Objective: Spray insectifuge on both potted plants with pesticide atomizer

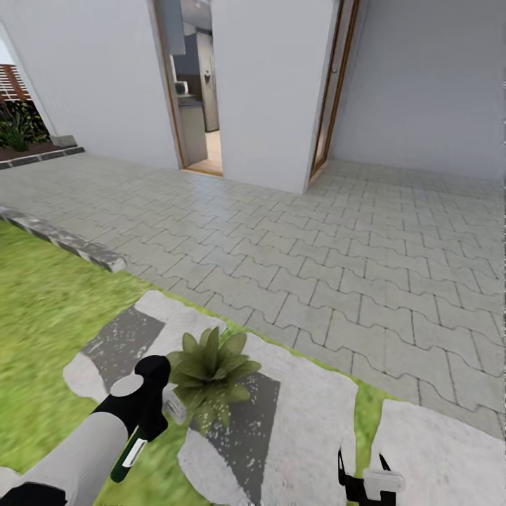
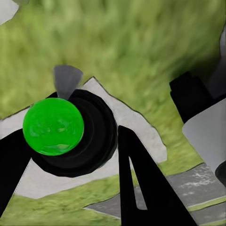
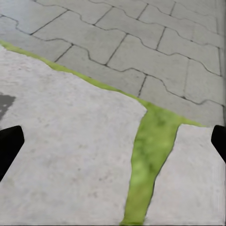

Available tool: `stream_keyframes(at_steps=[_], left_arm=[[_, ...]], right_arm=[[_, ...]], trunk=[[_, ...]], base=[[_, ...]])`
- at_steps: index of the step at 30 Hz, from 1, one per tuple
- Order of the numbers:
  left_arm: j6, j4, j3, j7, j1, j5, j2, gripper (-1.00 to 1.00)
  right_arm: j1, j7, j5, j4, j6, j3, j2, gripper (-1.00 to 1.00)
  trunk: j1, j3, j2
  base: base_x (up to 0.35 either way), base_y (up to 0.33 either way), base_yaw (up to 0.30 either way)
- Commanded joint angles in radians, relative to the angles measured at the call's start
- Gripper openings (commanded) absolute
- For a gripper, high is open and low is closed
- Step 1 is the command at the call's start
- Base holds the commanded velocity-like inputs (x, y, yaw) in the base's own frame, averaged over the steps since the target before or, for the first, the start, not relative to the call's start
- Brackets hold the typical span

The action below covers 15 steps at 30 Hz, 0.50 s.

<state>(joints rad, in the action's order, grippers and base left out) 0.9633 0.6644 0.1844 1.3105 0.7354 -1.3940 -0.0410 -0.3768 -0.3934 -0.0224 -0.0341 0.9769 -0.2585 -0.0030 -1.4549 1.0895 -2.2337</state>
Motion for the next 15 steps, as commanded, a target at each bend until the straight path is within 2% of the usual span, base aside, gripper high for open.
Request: stream_keyframes(at_steps=[1,6,11,15], left_arm=[[0.009,0.001,0.005,0.010,0.000,-0.007,-0.001,-1.00],[0.009,0.001,0.005,0.010,0.000,-0.008,0.000,-1.00],[0.009,0.003,0.004,0.010,0.001,-0.008,0.003,-1.00],[0.008,0.003,0.006,0.009,0.001,-0.008,0.004,-1.00]], right_arm=[[-0.001,-0.007,-0.002,0.000,0.002,-0.008,0.000,1.00],[-0.001,-0.007,-0.002,0.000,0.002,-0.008,0.003,1.00],[-0.001,-0.007,-0.001,0.001,0.002,-0.008,0.003,1.00],[-0.001,-0.008,-0.004,0.000,0.002,-0.007,0.002,1.00]], trunk=[[0.001,0.001,0.000],[0.001,0.001,0.000],[0.001,0.001,0.000],[0.001,0.001,0.000]], base=[[-0.212,0.249,-0.069],[-0.143,0.212,-0.015],[0.146,0.229,-0.001],[0.053,0.059,0.000]])
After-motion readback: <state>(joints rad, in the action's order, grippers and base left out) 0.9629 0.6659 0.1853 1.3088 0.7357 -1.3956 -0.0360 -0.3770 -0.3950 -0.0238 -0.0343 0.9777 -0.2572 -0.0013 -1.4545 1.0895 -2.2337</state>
